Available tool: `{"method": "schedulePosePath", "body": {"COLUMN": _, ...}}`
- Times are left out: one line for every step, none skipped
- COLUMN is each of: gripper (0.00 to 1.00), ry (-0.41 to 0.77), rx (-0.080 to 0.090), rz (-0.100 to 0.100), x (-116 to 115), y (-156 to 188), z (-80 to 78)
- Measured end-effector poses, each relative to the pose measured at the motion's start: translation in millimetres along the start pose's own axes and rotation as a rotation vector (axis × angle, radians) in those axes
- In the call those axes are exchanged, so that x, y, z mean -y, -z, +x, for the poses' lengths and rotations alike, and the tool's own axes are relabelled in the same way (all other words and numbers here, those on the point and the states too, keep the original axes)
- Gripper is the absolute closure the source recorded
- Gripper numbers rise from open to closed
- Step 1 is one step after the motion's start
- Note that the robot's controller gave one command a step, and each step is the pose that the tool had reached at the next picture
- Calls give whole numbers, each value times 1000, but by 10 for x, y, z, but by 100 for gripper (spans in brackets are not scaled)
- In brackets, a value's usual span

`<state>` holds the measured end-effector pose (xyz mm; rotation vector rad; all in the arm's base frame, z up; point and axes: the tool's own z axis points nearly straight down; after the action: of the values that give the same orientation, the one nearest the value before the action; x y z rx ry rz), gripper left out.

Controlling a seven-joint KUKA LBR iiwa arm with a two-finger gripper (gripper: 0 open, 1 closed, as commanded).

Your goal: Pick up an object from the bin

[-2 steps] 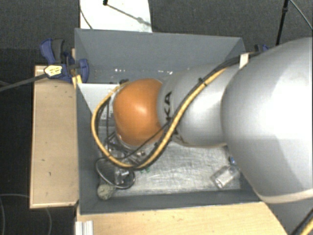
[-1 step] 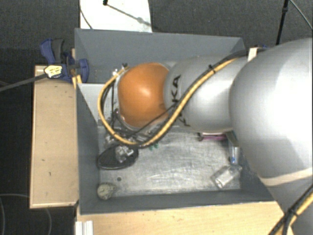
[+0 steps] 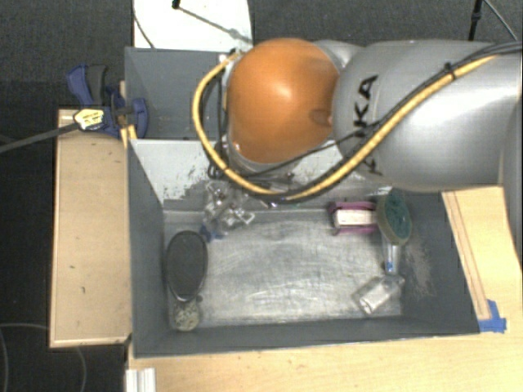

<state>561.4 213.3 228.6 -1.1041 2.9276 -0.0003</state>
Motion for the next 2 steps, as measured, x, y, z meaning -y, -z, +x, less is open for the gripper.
{"method": "schedulePosePath", "body": {"gripper": 100, "ry": -317, "rx": -15, "rz": -4, "x": -298, "y": -975, "z": 147}}
{"method": "schedulePosePath", "body": {"gripper": 0, "ry": -320, "rx": -11, "rz": -4, "x": -290, "y": -957, "z": 137}}
